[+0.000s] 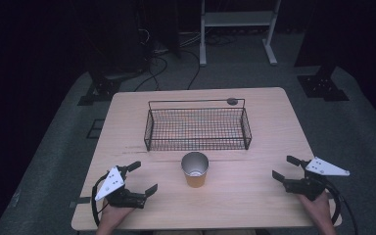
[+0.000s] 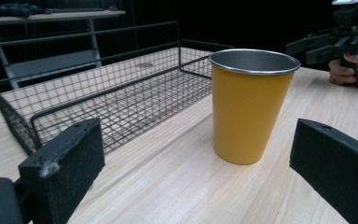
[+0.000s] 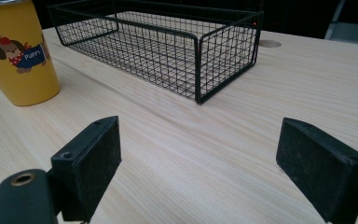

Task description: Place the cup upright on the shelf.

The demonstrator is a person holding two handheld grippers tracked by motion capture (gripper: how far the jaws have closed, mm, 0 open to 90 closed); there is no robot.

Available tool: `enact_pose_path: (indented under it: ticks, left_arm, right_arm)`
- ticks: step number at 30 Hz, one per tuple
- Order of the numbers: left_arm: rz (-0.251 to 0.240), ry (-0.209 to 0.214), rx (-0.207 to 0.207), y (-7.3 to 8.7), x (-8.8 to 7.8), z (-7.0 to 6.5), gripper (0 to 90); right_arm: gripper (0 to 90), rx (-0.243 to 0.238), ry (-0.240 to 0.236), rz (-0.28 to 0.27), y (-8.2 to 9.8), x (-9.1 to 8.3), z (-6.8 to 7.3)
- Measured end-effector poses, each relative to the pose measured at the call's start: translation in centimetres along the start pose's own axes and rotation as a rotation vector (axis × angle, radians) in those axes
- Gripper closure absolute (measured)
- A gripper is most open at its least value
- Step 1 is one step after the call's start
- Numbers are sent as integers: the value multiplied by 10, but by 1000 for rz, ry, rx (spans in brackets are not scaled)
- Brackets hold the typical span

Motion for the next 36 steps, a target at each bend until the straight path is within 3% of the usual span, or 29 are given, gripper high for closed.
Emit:
enact_pose_path:
  ticks: [22,36]
  left_arm:
    - [13,133,24,-10,42,-25,11]
    - [21,175,22,-13,65,-32,11]
  right_arm:
    - [128,-3,-7,-6,0,0,0]
    - [128,-2,-10,-10,0,-1,0]
Point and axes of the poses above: each handheld gripper's, and its own axes: x roughly forward along the jaws, y roughly out of its underside, z roughly to its left, the point moved 1 cm from there along x, roughly forward along the jaws, and after that the axes turned 6 degrees about -z, right-handed, at the moved point
